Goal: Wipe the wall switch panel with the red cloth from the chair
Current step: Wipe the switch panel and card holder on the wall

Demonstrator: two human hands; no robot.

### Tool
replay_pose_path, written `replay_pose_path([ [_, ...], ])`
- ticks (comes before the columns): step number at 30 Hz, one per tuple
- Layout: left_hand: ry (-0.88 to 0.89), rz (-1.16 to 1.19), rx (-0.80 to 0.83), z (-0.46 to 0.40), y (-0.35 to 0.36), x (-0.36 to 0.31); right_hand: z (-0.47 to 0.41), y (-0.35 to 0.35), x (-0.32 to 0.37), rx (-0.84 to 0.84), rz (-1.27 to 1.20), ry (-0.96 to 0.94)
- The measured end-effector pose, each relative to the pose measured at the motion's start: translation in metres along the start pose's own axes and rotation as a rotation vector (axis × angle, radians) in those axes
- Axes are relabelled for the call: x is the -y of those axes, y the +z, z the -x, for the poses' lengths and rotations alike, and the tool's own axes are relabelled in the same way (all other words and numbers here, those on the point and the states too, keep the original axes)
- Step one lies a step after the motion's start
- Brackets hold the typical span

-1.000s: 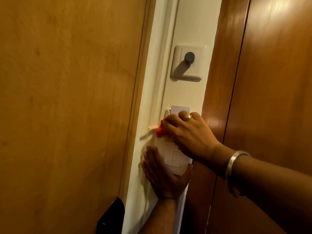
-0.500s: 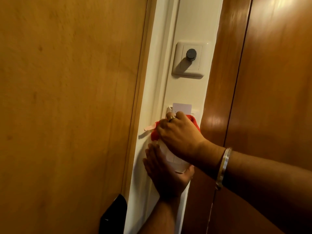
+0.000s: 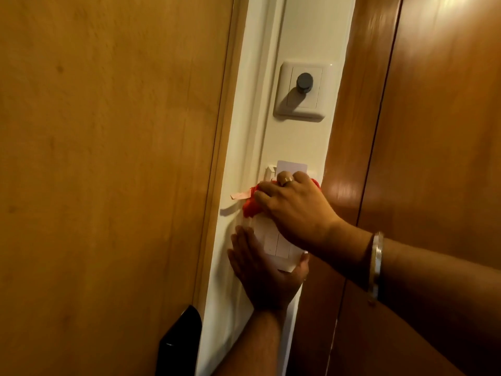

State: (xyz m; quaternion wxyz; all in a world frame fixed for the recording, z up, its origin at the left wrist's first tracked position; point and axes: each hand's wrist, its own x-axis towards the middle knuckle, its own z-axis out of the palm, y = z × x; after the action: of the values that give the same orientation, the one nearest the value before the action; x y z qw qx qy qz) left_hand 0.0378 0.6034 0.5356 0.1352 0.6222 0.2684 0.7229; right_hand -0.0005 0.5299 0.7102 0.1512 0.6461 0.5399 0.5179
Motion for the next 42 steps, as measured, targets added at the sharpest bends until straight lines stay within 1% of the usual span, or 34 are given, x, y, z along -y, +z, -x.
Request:
replay_pose_path([
  [2, 0.015, -0.016, 0.048, 0.0, -0.002, 0.001, 0.016, 0.01, 0.009, 0.055, 0.007, -0.053],
  [4, -0.001, -0.018, 0.099, -0.001, -0.004, 0.002, 0.027, 0.013, 0.008, 0.069, 0.012, -0.107],
  [5, -0.016, -0.008, 0.109, -0.002, -0.004, 0.001, 0.025, 0.013, 0.002, 0.049, 0.0, -0.077],
  [7, -0.038, 0.01, 0.11, -0.003, -0.005, -0.001, 0.019, 0.009, -0.008, -0.005, -0.045, 0.041],
  [8, -0.038, 0.013, 0.114, -0.004, -0.005, -0.001, 0.018, 0.008, -0.008, -0.012, -0.056, 0.089],
  [9, -0.034, 0.01, 0.121, -0.003, -0.005, -0.001, 0.019, 0.01, -0.004, 0.006, -0.054, 0.098],
  [11, -0.021, -0.013, 0.136, -0.002, -0.005, 0.002, 0.025, 0.017, 0.007, 0.069, -0.021, 0.017],
  [13, -0.022, -0.01, 0.13, -0.002, -0.005, 0.002, 0.025, 0.015, 0.006, 0.081, 0.003, -0.041],
  [14, -0.026, 0.002, 0.121, -0.003, -0.004, 0.001, 0.018, 0.011, 0.0, 0.057, -0.002, -0.016],
  [16, -0.033, 0.012, 0.091, -0.002, -0.003, -0.001, 0.002, 0.002, -0.008, 0.007, -0.014, 0.101],
  [17, -0.032, 0.011, 0.076, -0.001, -0.003, -0.001, -0.004, -0.003, -0.008, 0.002, -0.013, 0.153],
  [18, -0.025, 0.007, 0.06, 0.0, -0.003, -0.001, -0.007, -0.004, -0.005, 0.016, 0.003, 0.164],
  [20, -0.01, -0.004, 0.032, 0.001, -0.002, -0.001, -0.006, -0.003, 0.005, 0.061, 0.057, 0.069],
  [22, -0.005, -0.004, 0.026, 0.001, 0.0, 0.0, -0.005, -0.005, 0.006, 0.061, 0.064, -0.024],
  [24, -0.013, -0.005, 0.034, 0.001, 0.0, 0.001, -0.012, -0.007, -0.006, -0.001, 0.042, 0.017],
  [26, -0.03, 0.007, 0.054, 0.001, 0.0, 0.0, -0.01, -0.009, -0.012, -0.025, 0.026, 0.113],
  [27, -0.03, 0.013, 0.059, 0.0, 0.0, 0.001, -0.005, -0.006, -0.009, -0.008, 0.029, 0.113],
  [30, -0.009, 0.019, 0.074, -0.001, -0.002, 0.001, 0.018, 0.006, 0.006, 0.064, 0.048, -0.04],
  [31, -0.01, 0.024, 0.081, -0.001, -0.002, 0.002, 0.019, 0.007, 0.004, 0.061, 0.024, -0.055],
  [35, -0.029, 0.034, 0.108, -0.003, -0.004, 0.0, 0.012, 0.002, -0.013, -0.009, -0.037, 0.081],
  [36, -0.031, 0.035, 0.119, -0.003, -0.005, 0.0, 0.016, 0.004, -0.011, 0.002, -0.042, 0.083],
  [39, -0.04, 0.025, 0.131, -0.004, -0.006, 0.0, 0.03, 0.013, -0.003, 0.043, -0.004, -0.051],
  [40, -0.049, 0.025, 0.131, -0.004, -0.006, 0.0, 0.032, 0.013, -0.006, 0.036, -0.005, -0.055],
  [42, -0.064, 0.023, 0.133, -0.004, -0.006, -0.001, 0.034, 0.01, -0.016, -0.008, -0.049, -0.003],
])
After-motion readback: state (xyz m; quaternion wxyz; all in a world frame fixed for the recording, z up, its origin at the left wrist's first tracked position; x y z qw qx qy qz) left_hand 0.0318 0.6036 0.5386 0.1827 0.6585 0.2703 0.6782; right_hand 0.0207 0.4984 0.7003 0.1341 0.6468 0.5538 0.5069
